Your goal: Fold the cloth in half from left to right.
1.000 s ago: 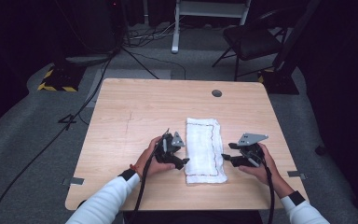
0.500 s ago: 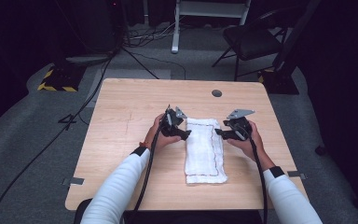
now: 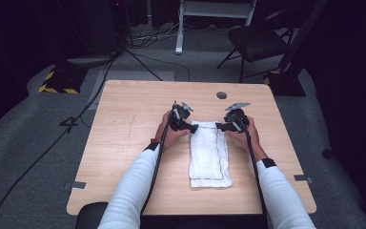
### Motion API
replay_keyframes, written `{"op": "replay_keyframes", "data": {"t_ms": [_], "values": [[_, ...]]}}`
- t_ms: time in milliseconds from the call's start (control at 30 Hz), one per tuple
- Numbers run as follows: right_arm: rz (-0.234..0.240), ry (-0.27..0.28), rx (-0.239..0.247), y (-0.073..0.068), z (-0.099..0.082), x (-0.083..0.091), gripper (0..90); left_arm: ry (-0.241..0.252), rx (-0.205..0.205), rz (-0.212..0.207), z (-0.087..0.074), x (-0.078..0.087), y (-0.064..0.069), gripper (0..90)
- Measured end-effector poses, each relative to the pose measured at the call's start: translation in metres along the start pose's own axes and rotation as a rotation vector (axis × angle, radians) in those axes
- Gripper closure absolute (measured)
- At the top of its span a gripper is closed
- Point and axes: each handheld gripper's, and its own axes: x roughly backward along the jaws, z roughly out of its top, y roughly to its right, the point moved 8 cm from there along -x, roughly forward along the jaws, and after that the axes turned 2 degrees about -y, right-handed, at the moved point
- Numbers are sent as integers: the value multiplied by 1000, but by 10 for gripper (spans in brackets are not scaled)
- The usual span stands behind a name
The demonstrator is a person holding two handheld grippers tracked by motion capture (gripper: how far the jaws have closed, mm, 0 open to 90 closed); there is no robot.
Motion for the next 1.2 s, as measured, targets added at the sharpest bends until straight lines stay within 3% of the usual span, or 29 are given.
{"op": "replay_keyframes", "data": {"t_ms": [200,367,467,700,800,933,1200], "values": [[5,-36,-4,-3,-4,-10,486,-24,21,8,1,-10,0,194],[31,-33,-34,-2,-7,-12,503,-14,37,-24,0,-12,0,214],[64,-27,-49,-5,-7,-13,595,-6,24,-29,-1,-11,1,222],[126,-8,-45,-11,-7,-12,802,-3,-20,-118,1,-8,11,553],[103,-11,-11,-13,-6,-12,830,1,-19,-147,2,-8,13,678],[75,9,14,-12,-1,-11,844,0,-41,-123,5,-9,14,762],[31,75,28,-9,16,1,850,13,-92,-34,21,-3,9,807]]}}
